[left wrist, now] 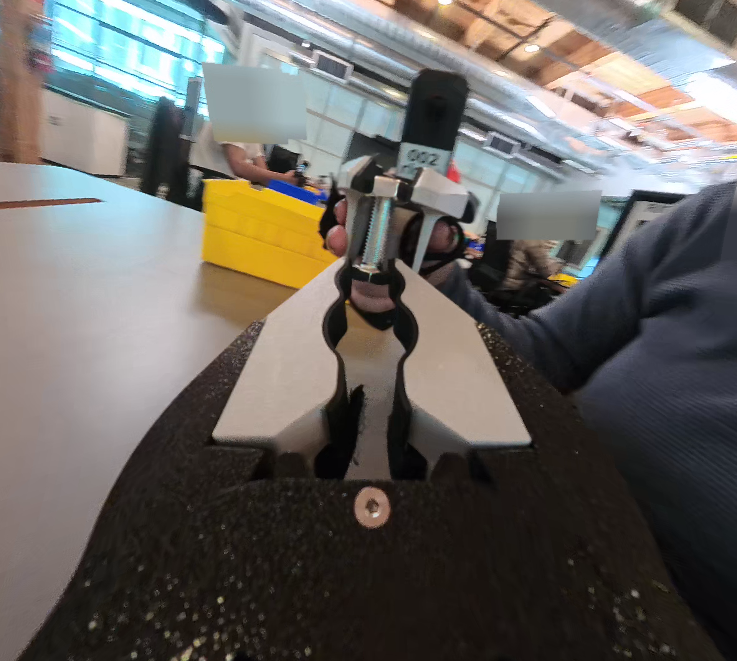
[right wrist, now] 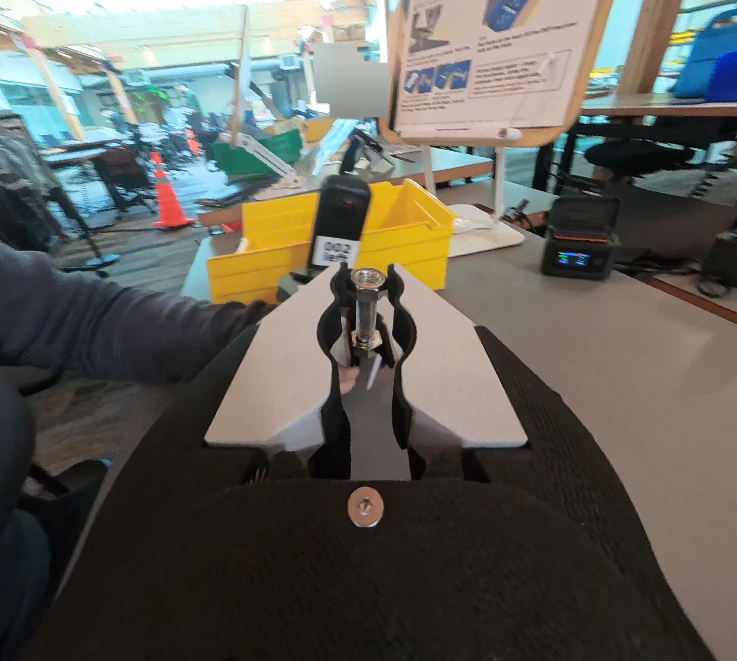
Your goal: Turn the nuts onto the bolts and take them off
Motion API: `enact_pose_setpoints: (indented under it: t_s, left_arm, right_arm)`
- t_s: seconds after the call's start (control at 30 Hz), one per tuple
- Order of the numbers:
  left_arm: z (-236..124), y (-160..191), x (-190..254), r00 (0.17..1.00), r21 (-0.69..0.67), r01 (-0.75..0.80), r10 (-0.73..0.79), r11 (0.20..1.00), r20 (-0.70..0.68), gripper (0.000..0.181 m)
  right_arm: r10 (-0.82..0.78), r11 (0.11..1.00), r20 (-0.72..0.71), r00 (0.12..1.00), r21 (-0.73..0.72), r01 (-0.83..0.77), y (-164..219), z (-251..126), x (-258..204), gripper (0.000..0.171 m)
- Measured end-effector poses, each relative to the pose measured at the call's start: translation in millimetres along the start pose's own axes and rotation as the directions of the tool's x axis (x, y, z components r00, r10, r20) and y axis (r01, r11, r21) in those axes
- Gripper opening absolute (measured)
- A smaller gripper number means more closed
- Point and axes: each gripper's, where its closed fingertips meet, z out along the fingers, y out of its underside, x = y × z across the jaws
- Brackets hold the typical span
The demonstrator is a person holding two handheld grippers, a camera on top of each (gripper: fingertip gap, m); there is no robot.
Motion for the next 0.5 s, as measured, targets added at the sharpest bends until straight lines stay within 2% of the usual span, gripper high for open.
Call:
enact_pose_setpoints:
  t_s: [0.13, 0.3, 0.4, 0.5]
  left_arm:
    - [-0.7, -1.1, -20.6, 0.973, -0.006, -0.087, 0.086, 0.996, 0.213, 0.016]
    - [-3.4, 5.5, -40.7, 0.900, -0.050, -0.109, 0.120, 0.993, 0.418, 0.016]
    - [-1.5, 6.3, -38.3, 0.904, -0.068, -0.126, 0.143, 0.990, 0.402, 0.016]
    - [-1.8, 5.5, -36.4, 0.925, -0.045, -0.093, 0.103, 0.995, 0.366, 0.016]
  right_arm:
    - [-0.035, 0.998, -0.194, 0.980, -0.053, 0.025, 3.3, 5.2, 19.9, 0.018]
    - [-0.112, 0.990, -0.434, 0.894, -0.130, 0.061, 13.9, 8.1, 42.3, 0.019]
    - [-0.169, 0.984, -0.436, 0.884, -0.124, 0.127, 12.6, 10.6, 39.4, 0.019]
    - [-0.117, 0.992, -0.388, 0.914, -0.094, 0.087, 13.7, 11.4, 37.1, 0.016]
